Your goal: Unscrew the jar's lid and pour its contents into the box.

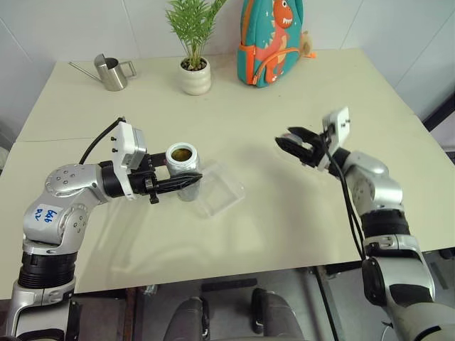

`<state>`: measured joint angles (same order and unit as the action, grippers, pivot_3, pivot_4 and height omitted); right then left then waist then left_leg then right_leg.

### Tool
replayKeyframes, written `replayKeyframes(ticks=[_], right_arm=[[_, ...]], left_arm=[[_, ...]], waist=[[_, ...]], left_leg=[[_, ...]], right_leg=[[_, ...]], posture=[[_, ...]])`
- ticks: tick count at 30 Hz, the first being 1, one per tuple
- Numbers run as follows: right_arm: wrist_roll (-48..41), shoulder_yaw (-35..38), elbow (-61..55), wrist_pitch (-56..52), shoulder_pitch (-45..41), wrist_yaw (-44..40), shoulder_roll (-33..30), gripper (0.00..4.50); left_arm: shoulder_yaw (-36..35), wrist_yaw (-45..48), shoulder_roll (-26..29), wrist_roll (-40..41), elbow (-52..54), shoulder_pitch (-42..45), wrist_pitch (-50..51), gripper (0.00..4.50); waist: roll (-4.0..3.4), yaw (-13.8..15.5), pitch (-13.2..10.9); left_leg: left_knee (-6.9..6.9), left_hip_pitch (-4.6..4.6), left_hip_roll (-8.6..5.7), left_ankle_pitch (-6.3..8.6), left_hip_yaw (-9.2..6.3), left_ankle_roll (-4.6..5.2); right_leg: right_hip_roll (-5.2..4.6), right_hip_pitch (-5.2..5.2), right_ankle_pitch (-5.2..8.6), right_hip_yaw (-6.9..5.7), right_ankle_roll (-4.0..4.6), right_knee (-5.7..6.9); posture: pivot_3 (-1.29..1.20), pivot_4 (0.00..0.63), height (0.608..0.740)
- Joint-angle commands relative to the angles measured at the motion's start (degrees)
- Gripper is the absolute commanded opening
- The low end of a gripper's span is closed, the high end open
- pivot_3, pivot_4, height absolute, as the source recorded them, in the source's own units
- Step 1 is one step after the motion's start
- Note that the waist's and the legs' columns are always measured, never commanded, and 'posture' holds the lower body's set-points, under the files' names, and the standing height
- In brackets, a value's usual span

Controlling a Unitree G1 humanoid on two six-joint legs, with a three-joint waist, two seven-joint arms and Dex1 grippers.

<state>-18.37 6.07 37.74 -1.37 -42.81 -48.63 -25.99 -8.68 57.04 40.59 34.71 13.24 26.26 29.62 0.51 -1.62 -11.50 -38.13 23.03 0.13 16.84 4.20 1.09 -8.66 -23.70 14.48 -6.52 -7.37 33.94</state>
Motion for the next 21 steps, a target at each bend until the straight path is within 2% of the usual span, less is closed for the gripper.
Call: replayKeyframes(ticks=[1,6,12,16,21], right_arm=[[2.73,1.5,5.23,9.7,0.33,2.57,0.71,2.61],[3.12,2.79,10.56,12.28,0.34,2.65,0.84,2.61],[0.85,4.16,9.38,9.13,0.17,-1.03,-0.46,4.48],[-1.65,4.23,2.02,4.47,-0.04,-5.41,-2.18,4.48],[-8.74,-0.32,-22.06,-12.48,4.36,-16.46,-7.61,4.48]], left_arm=[[-1.44,-0.48,0.27,1.35,1.7,0.98,-0.27,1.99],[-0.77,-0.72,-0.28,1.21,1.15,2.26,-0.24,1.99],[0.15,-0.49,-1.21,0.77,-0.41,3.91,-0.63,1.99],[0.63,-0.02,-1.72,0.37,-1.57,5.01,-0.99,1.99],[0.89,1.05,-1.44,-1.3,-5.08,7.11,-3.18,1.99]], waist=[[-0.01,-0.05,0.0],[-0.01,-0.06,0.0],[-0.01,0.08,0.0],[-0.02,0.07,-0.01],[-0.04,0.18,-0.02]], left_leg=[[-0.01,-0.01,0.01,0.0,0.01,0.0],[-0.04,-0.18,0.16,-0.02,0.07,-0.02],[-0.04,-0.3,0.41,-0.01,0.2,-0.02],[-0.03,-0.3,0.43,-0.01,0.24,-0.02],[-0.01,-0.33,0.5,0.01,0.21,-0.05]], right_leg=[[0.0,0.0,0.0,0.02,0.0,0.01],[0.05,0.07,-0.05,0.16,0.04,0.05],[0.08,0.17,-0.06,0.22,0.05,0.04],[0.09,0.16,-0.06,0.25,0.05,0.04],[0.13,0.14,-0.06,0.29,0.06,0.04]], posture=[[0.0,0.15,0.74],[0.0,0.15,0.74],[0.0,0.15,0.74],[0.0,0.15,0.74],[0.0,0.15,0.74]])
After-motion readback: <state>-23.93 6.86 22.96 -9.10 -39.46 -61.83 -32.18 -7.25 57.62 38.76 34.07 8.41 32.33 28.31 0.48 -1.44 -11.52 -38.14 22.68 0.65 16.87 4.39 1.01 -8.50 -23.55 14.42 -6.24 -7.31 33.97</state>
